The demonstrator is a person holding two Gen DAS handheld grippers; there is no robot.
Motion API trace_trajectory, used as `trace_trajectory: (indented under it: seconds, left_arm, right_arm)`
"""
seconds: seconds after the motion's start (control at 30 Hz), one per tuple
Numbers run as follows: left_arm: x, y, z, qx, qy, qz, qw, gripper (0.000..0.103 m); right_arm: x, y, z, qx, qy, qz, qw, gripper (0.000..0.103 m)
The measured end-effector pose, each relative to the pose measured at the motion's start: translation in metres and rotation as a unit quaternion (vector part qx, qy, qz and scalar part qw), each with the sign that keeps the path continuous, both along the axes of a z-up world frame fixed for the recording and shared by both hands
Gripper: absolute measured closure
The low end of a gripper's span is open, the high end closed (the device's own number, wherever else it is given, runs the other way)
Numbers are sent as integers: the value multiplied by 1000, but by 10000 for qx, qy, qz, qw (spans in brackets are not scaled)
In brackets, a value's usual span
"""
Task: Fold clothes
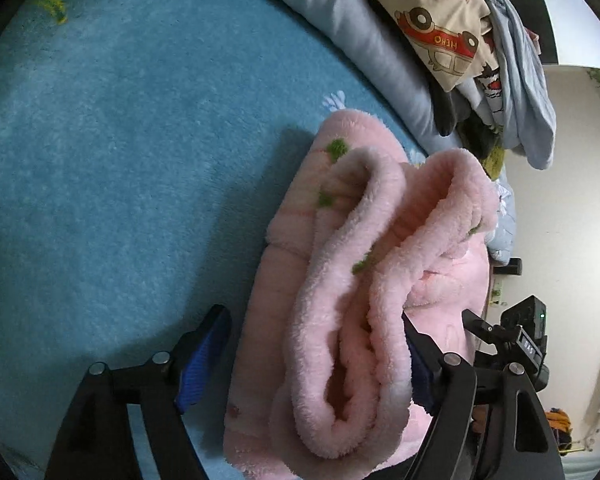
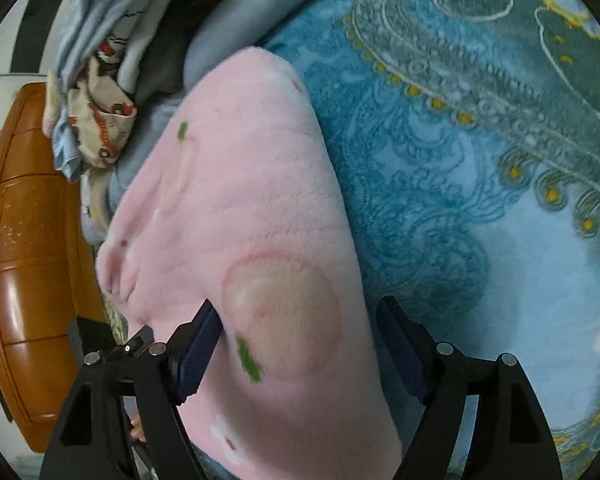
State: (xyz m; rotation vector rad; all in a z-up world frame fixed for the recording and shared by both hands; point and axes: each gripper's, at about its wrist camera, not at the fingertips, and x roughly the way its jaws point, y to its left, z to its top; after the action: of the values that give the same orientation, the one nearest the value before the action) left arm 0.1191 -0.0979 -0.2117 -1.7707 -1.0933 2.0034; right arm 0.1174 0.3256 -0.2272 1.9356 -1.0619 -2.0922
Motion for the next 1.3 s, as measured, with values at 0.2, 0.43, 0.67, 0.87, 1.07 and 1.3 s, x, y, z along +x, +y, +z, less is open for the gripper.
trace_trajectory:
  seconds: [0.2, 0.43, 0.67, 0.87, 1.07, 1.3]
  left_arm:
    - [8, 23, 33, -828, 418, -377, 9950, 63]
    - [20, 35, 89, -888, 1037, -670, 9884, 67]
    - [7, 91, 150, -628, 1789, -1240, 9740, 67]
    - [-24, 188, 192, -647, 2235, -2113, 9493, 67]
    - [-38, 319, 205, -577, 2378, -3227, 9143, 67]
    - [-46, 485, 198, -535, 2309, -4519, 8600, 67]
  right_arm:
    - [5, -14, 11, 420, -71, -470, 9980, 58]
    - [33, -17, 66, 494, 557, -718, 9946, 68]
    - [74, 23, 133, 584, 1280, -1109, 9838, 69]
    - [128, 91, 164, 629, 1680, -1841, 9664, 69]
    - [188, 172, 177, 637, 1855, -2731, 9418, 69]
    - [254, 277, 156, 756, 1498, -3883, 9061, 69]
